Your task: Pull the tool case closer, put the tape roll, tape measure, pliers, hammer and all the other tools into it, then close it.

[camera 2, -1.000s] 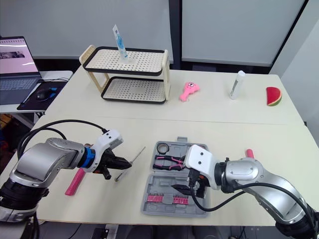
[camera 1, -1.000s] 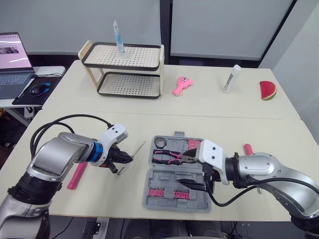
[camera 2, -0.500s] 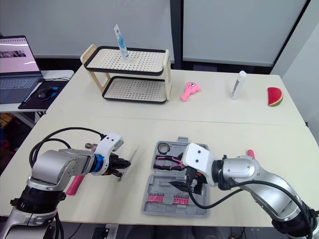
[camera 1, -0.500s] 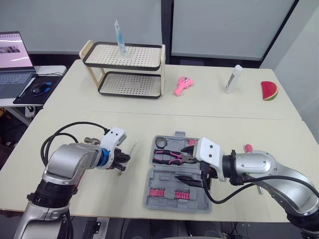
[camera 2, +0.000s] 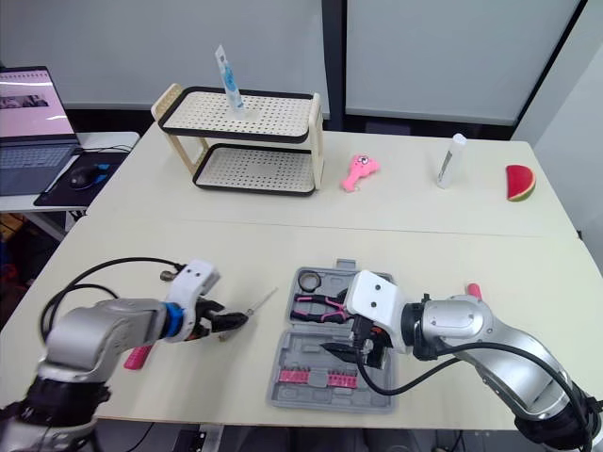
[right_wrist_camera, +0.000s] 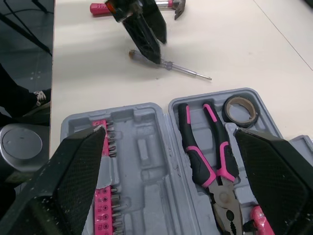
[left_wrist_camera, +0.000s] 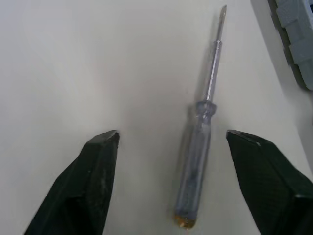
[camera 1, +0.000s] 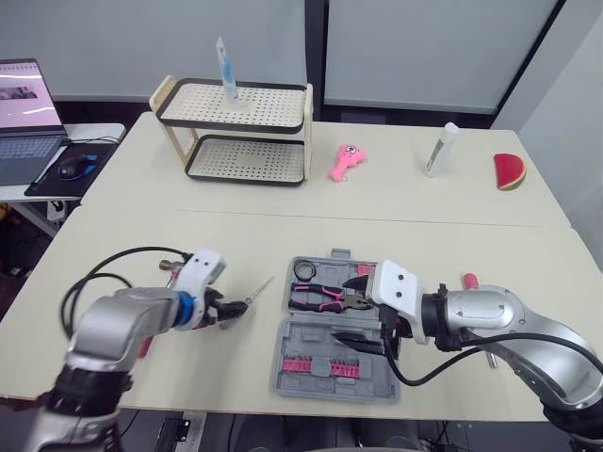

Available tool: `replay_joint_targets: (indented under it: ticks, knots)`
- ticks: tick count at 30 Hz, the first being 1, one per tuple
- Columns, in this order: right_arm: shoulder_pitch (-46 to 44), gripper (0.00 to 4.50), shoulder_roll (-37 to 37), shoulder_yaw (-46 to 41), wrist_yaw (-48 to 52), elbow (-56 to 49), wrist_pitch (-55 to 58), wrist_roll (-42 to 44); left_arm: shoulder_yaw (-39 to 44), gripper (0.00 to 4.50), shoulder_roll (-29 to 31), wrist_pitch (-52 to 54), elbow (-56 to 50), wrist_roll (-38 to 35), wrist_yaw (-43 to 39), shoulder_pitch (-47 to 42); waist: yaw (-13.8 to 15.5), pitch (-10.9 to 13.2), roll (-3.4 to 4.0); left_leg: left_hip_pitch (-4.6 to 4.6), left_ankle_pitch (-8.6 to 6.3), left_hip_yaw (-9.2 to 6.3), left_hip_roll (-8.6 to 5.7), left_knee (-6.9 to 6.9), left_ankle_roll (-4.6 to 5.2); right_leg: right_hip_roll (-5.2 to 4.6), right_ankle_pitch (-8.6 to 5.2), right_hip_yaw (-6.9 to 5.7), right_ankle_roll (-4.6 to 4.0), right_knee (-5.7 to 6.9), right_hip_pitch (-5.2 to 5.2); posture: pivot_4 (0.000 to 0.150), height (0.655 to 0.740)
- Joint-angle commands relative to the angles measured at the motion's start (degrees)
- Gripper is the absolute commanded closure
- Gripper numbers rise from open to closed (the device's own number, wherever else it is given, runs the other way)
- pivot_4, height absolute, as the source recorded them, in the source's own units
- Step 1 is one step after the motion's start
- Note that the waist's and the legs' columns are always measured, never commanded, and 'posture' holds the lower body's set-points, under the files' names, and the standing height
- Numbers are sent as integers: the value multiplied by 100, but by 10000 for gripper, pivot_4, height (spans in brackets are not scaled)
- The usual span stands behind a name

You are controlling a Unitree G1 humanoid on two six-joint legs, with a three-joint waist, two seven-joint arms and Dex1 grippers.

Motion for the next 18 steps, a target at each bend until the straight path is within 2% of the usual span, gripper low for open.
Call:
replay_joint_targets:
  ticks: [1,7,12,18]
  knots:
    - [67,0,40,-277,-37,-284,-82,87,400,613,239,-890,-281,-131,-449,265,35,7,11,0,0,1,0,-1,0,0,0,-1,0,-3,1,1500,7350]
    - [201,0,151,-303,-175,-323,-240,-5,594,613,97,-2601,91,-245,-1223,725,76,7,12,-8,0,5,-1,1,-1,-6,1,-6,-1,-15,5,1500,7350]
    - [132,0,216,-213,-256,-270,-272,-148,403,613,-281,-3857,486,163,-1113,988,66,7,13,-5,0,6,-1,0,-1,-5,1,-6,-1,-14,4,1500,7350]
    - [-3,0,273,-216,-274,-254,-130,-159,36,613,-573,-4554,990,664,-851,996,63,7,13,-5,0,5,-1,2,0,-4,2,-6,-1,-13,5,1500,7350]
